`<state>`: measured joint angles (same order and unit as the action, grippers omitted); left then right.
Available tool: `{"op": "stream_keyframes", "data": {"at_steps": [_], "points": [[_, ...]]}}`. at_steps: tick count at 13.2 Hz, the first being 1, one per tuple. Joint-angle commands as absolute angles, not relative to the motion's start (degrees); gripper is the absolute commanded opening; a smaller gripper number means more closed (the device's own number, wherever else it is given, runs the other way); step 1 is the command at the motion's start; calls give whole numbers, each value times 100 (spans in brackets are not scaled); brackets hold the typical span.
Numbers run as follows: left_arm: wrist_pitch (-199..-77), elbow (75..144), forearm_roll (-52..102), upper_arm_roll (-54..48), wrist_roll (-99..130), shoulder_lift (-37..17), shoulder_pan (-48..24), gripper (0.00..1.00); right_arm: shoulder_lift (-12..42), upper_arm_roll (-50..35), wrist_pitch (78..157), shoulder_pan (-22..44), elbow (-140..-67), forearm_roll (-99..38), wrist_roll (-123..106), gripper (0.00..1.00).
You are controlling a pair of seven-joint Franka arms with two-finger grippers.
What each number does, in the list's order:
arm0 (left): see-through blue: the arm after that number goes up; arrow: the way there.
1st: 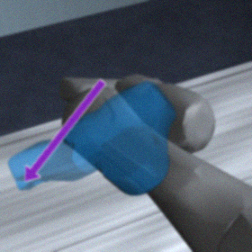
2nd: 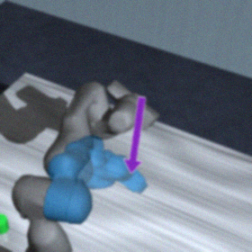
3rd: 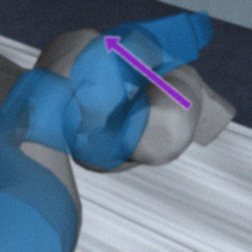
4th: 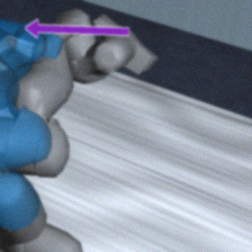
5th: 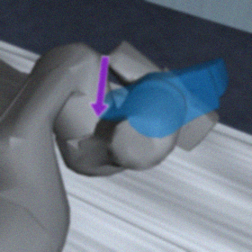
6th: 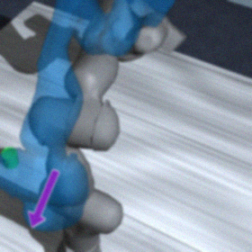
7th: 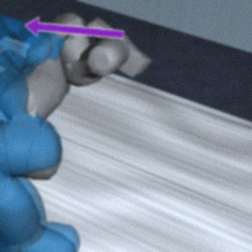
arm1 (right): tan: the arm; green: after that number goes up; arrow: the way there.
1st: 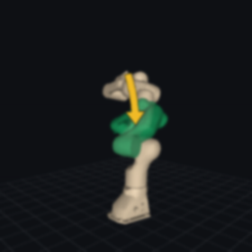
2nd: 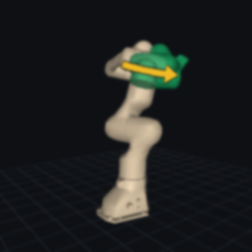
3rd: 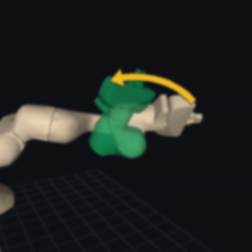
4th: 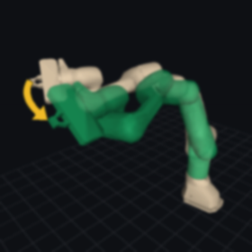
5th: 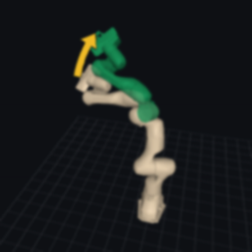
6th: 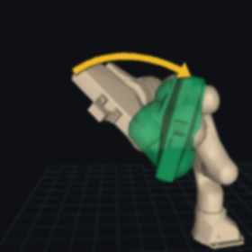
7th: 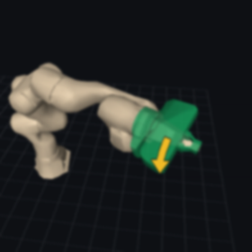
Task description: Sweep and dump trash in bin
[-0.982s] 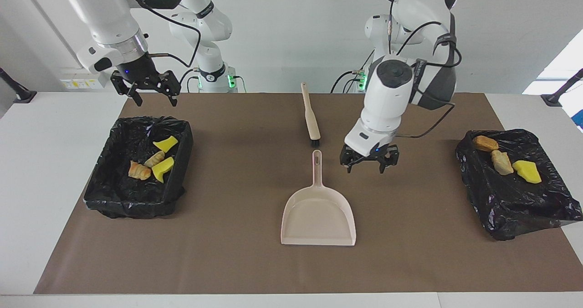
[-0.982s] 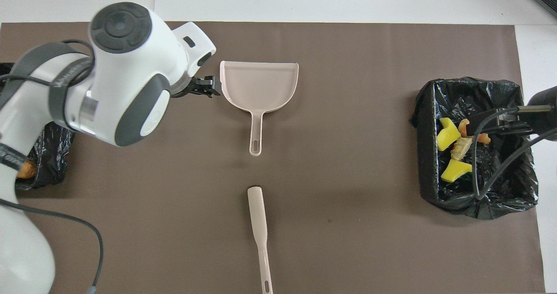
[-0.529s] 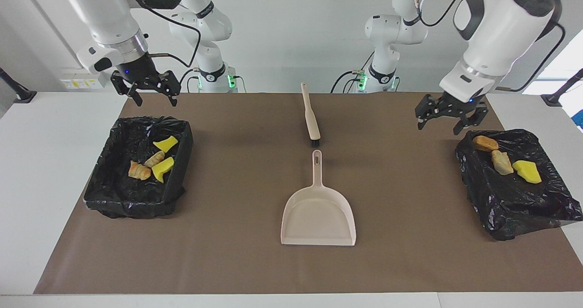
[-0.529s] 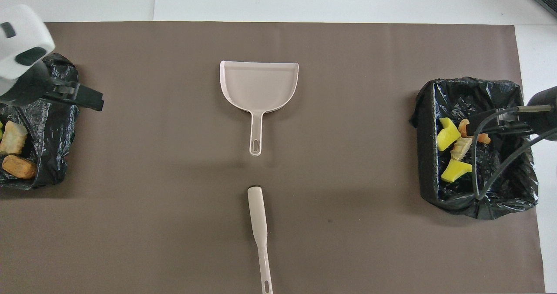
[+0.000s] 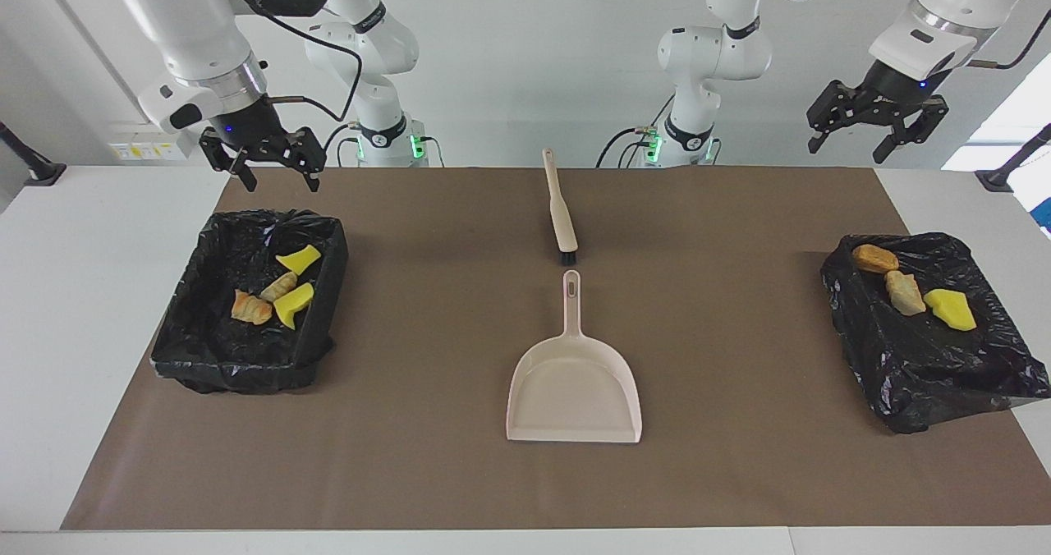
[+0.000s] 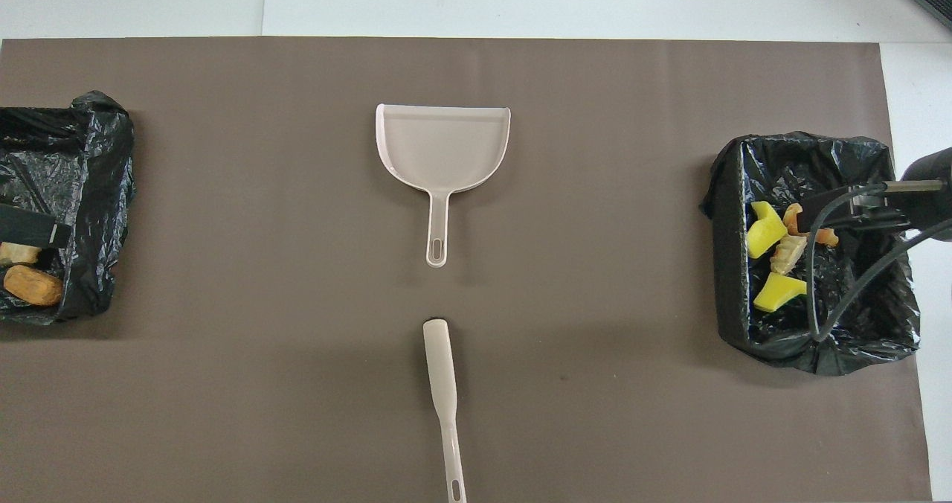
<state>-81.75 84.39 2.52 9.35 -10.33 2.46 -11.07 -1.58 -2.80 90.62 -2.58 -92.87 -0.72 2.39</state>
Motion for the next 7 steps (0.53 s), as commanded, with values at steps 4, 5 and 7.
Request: {"op": "stream_keyframes", "data": {"at_steps": [4,5,7], "points": [[-8112,8446,149,835,-1055,220,-792,100,-220,-299,9009,-308,-9343,-114,79,100],[-8078,8446,158,687,-1046,220,-652,100,-220,-299,9009,-308,-9343,-114,79,100],[-8060,8446,149,466,-1020,220,-501,100,-220,-308,9009,-308,-9343,-114,79,100]]}}
